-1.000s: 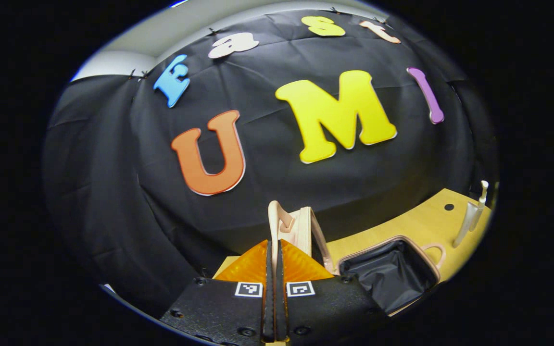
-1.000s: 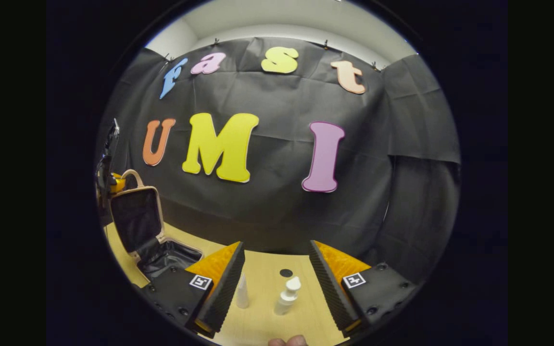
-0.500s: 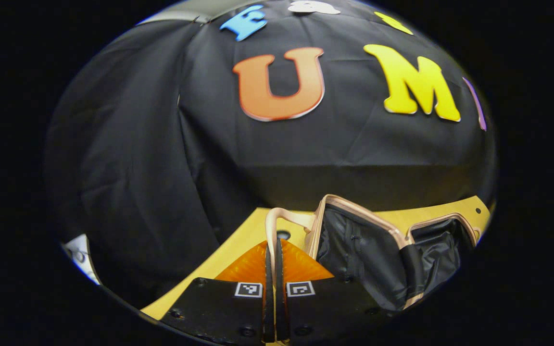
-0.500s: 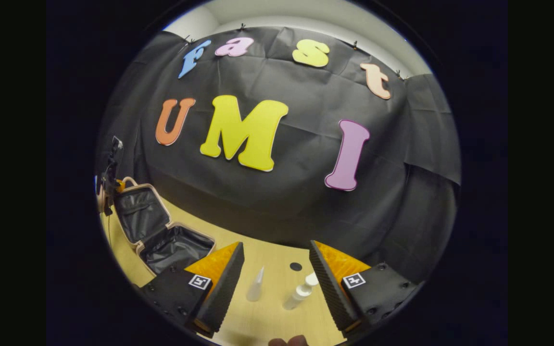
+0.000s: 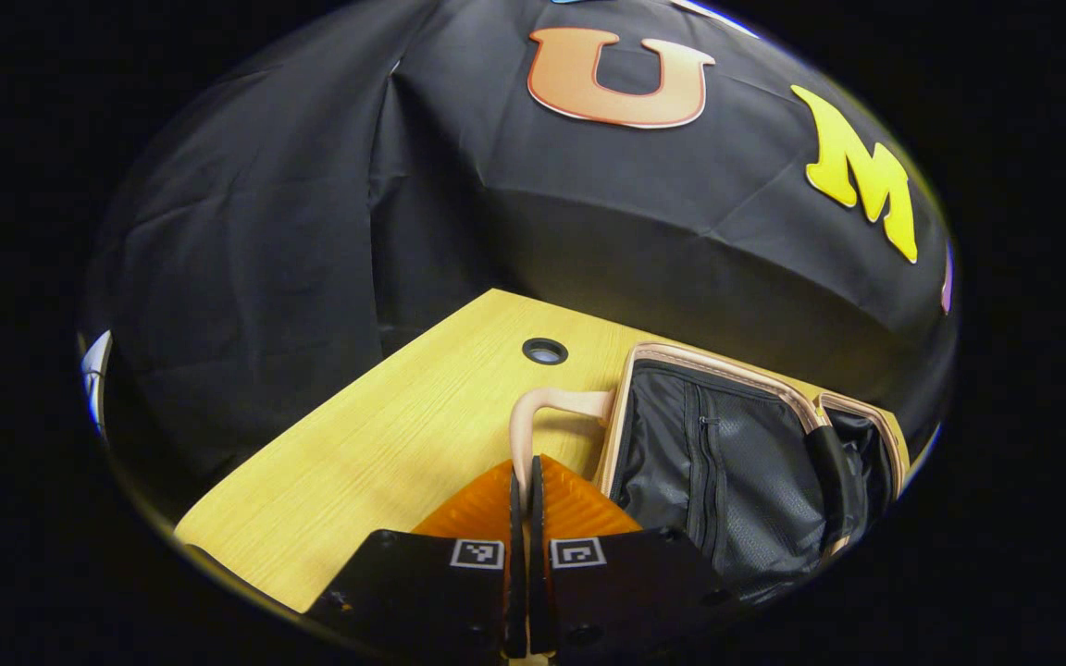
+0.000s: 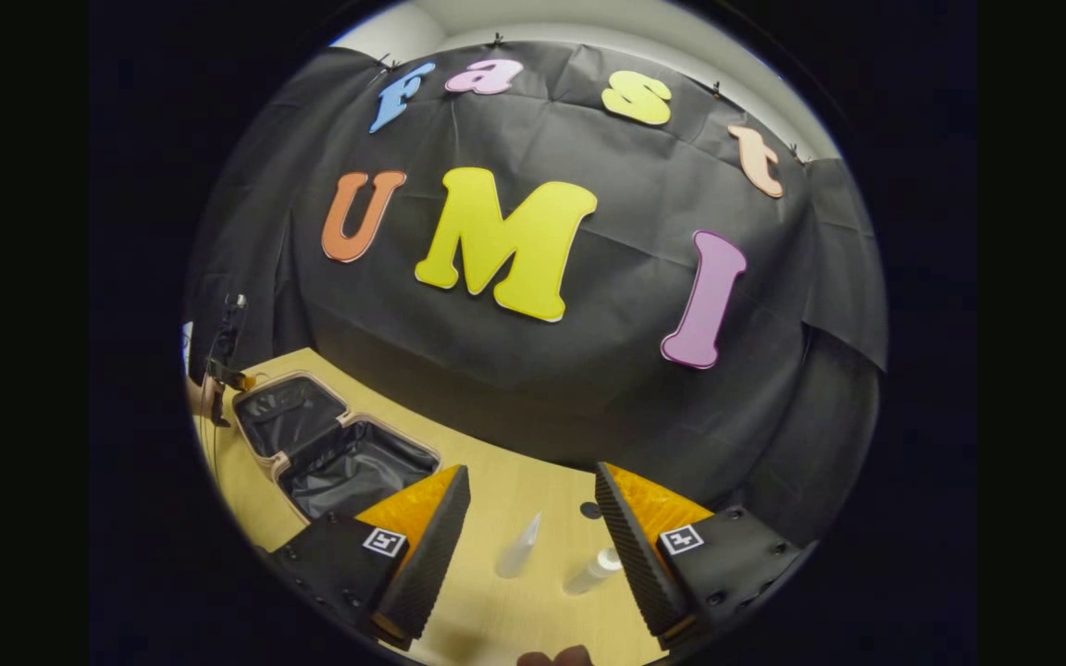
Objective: First open the suitcase, pack the skin care products into it, and then close the suitcase.
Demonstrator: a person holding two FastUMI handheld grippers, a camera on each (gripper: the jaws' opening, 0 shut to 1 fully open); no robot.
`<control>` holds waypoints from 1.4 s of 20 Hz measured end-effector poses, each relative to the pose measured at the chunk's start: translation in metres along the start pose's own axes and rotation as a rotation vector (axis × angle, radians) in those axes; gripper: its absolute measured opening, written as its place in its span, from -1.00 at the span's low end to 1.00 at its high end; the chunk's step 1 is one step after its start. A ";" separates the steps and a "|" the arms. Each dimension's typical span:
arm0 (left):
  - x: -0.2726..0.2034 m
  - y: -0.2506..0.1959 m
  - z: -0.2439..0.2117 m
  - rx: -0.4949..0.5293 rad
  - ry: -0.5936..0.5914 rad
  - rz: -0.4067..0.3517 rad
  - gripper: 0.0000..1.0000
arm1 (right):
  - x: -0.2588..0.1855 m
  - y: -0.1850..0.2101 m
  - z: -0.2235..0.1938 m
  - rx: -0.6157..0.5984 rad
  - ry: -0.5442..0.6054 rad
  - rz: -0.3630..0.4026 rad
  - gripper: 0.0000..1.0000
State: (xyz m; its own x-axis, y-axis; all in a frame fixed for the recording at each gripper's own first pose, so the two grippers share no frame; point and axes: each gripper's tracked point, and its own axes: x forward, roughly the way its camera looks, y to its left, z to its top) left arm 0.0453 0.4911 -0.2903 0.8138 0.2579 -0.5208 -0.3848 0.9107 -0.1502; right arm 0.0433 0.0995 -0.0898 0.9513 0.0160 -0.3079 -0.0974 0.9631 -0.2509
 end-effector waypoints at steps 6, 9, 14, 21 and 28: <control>-0.007 0.005 -0.001 0.037 0.032 0.087 -0.60 | -0.006 -0.007 -0.018 0.047 0.035 0.004 0.61; -0.027 -0.003 0.015 0.035 -0.021 0.079 -0.02 | -0.014 -0.019 -0.021 0.087 0.030 -0.007 0.61; -0.089 -0.051 0.060 0.122 -0.165 0.087 0.94 | -0.018 -0.053 -0.026 0.143 0.005 -0.034 0.61; -0.191 -0.224 0.099 0.226 -0.346 -0.067 0.94 | -0.027 -0.125 -0.041 0.229 -0.029 -0.100 0.61; -0.255 -0.397 0.024 0.277 -0.330 -0.236 0.95 | -0.035 -0.155 -0.097 0.285 0.019 -0.117 0.61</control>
State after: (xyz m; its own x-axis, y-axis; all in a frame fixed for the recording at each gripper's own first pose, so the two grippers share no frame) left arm 0.0011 0.0716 -0.0781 0.9766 0.0820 -0.1987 -0.0794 0.9966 0.0210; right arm -0.0036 -0.0762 -0.1293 0.9453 -0.1020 -0.3097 0.1010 0.9947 -0.0193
